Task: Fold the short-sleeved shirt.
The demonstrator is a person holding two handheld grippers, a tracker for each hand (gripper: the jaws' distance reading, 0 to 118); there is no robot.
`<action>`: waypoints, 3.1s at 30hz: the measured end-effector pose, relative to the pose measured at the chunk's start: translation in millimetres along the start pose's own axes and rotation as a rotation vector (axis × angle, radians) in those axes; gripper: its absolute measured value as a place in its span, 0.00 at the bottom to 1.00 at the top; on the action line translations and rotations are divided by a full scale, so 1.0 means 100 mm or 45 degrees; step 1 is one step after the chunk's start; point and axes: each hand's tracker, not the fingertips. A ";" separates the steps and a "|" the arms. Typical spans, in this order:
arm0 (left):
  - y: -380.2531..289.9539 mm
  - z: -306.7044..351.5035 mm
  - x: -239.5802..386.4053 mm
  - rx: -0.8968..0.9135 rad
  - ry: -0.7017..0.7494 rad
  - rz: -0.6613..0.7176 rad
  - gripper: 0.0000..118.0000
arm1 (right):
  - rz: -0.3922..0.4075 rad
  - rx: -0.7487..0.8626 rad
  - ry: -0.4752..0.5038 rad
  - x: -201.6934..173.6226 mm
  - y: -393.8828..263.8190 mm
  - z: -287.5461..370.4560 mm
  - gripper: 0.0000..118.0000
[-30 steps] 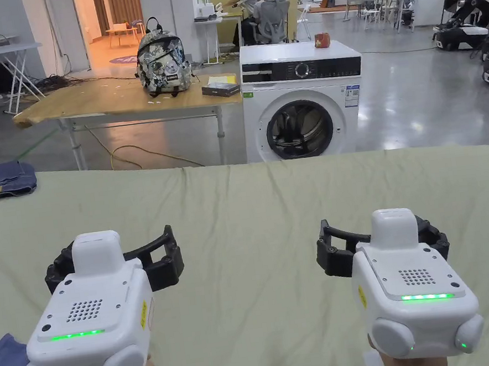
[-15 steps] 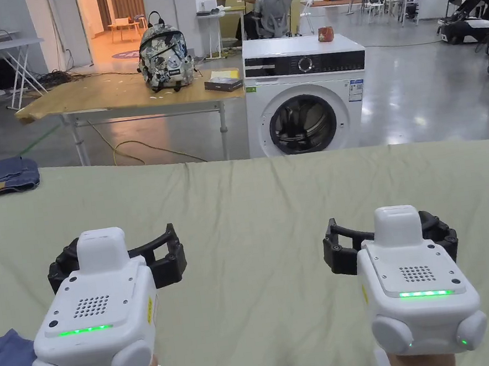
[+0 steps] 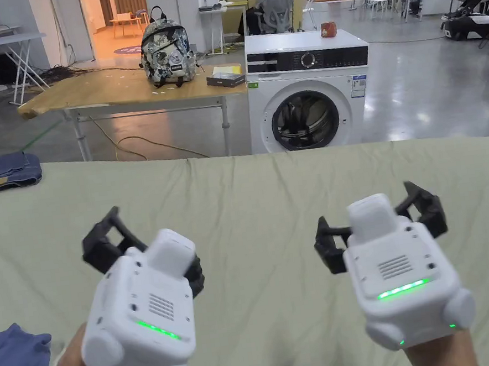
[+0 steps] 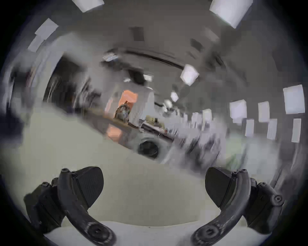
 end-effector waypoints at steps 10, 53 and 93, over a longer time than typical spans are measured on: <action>-0.07 -0.04 -0.15 -0.022 -0.003 0.071 0.99 | 0.775 0.211 -0.021 -0.38 -0.30 0.09 1.00; -0.16 0.09 -0.45 -0.165 -0.136 1.269 0.00 | -0.795 -0.172 0.039 -0.01 0.03 0.23 0.00; -4.05 -0.12 -1.63 -1.435 -0.607 1.397 0.64 | -0.729 -0.310 0.370 -0.72 0.11 0.12 0.00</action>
